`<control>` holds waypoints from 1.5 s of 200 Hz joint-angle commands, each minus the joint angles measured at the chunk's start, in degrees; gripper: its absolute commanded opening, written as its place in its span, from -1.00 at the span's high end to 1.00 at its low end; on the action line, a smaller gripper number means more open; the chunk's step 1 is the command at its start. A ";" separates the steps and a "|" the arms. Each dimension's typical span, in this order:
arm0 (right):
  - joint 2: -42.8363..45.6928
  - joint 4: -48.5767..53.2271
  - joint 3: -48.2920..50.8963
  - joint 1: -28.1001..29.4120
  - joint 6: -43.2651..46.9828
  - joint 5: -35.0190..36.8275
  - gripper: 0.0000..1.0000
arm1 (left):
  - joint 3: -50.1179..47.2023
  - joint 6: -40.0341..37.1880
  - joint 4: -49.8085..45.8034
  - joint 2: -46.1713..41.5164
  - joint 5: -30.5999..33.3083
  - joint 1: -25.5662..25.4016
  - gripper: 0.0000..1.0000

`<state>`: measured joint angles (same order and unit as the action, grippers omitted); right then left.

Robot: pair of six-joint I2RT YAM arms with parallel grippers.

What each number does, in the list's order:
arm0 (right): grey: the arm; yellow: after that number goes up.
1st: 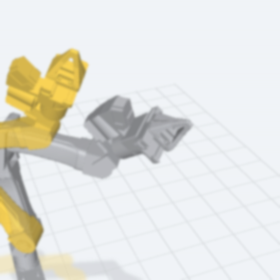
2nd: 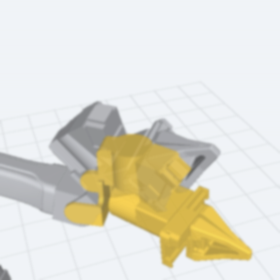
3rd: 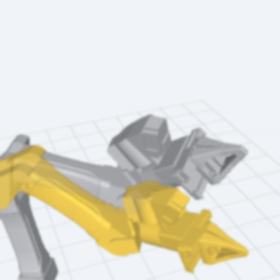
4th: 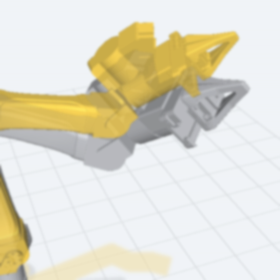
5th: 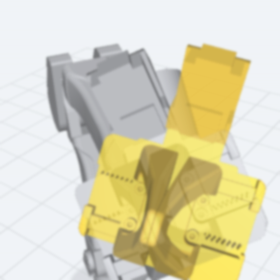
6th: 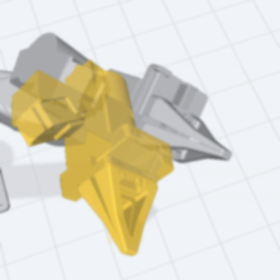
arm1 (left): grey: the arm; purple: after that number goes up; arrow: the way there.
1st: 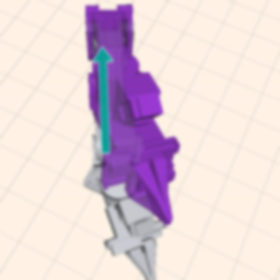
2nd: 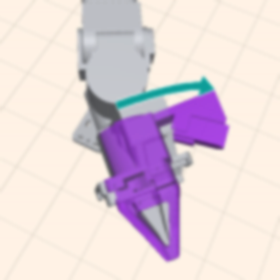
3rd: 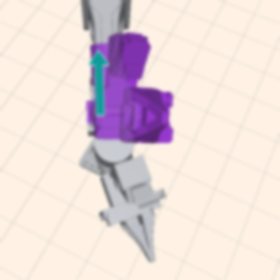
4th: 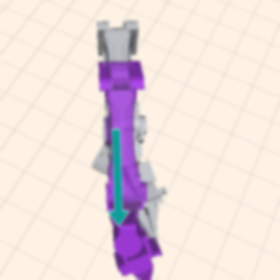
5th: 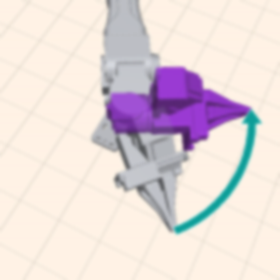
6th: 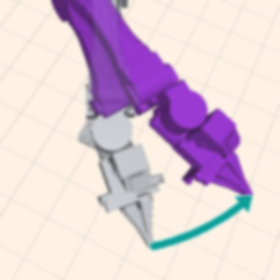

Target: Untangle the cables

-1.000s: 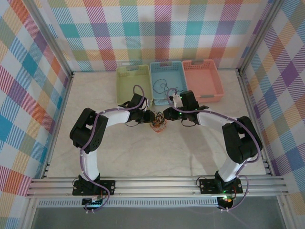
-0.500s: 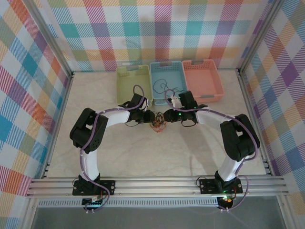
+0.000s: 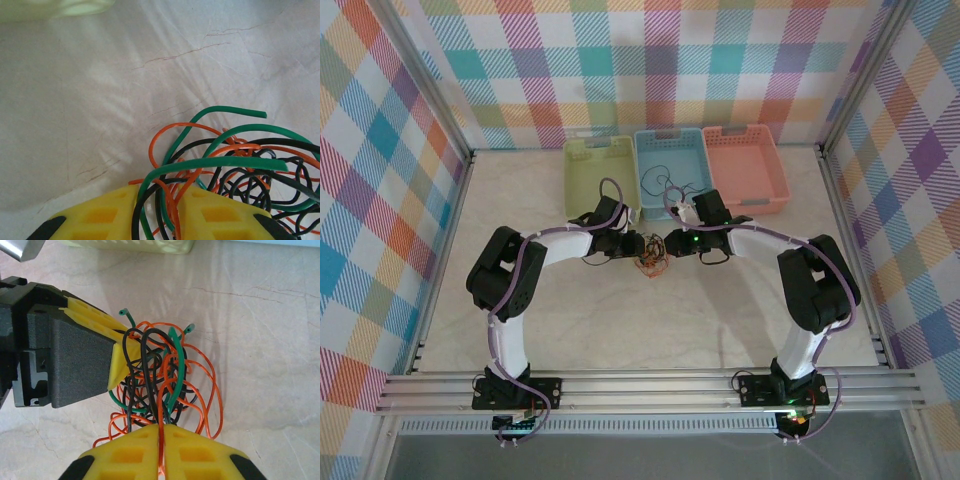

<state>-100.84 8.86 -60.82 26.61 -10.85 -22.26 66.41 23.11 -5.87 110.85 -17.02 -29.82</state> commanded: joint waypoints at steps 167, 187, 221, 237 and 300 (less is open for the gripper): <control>6.76 -6.23 4.95 0.20 -0.47 6.92 1.00 | 0.38 0.67 -0.04 0.16 -0.39 0.38 0.45; 9.22 -9.22 7.24 0.20 -0.54 7.76 1.00 | 0.38 0.71 0.06 0.16 -0.38 0.34 0.45; 13.49 -14.81 10.57 0.20 -1.22 5.13 1.00 | 0.36 0.76 -0.08 0.16 -0.30 0.38 0.45; 16.33 -14.64 10.37 0.20 -1.92 3.34 1.00 | 0.38 0.71 -0.17 0.16 -0.30 0.37 0.45; 34.55 -10.60 7.91 0.20 -5.05 0.34 1.00 | 0.60 0.83 -0.30 0.42 -0.39 0.37 0.45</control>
<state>-71.68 -1.83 -50.35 26.61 -14.41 -19.68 66.43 23.14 -5.87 110.85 -17.04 -29.82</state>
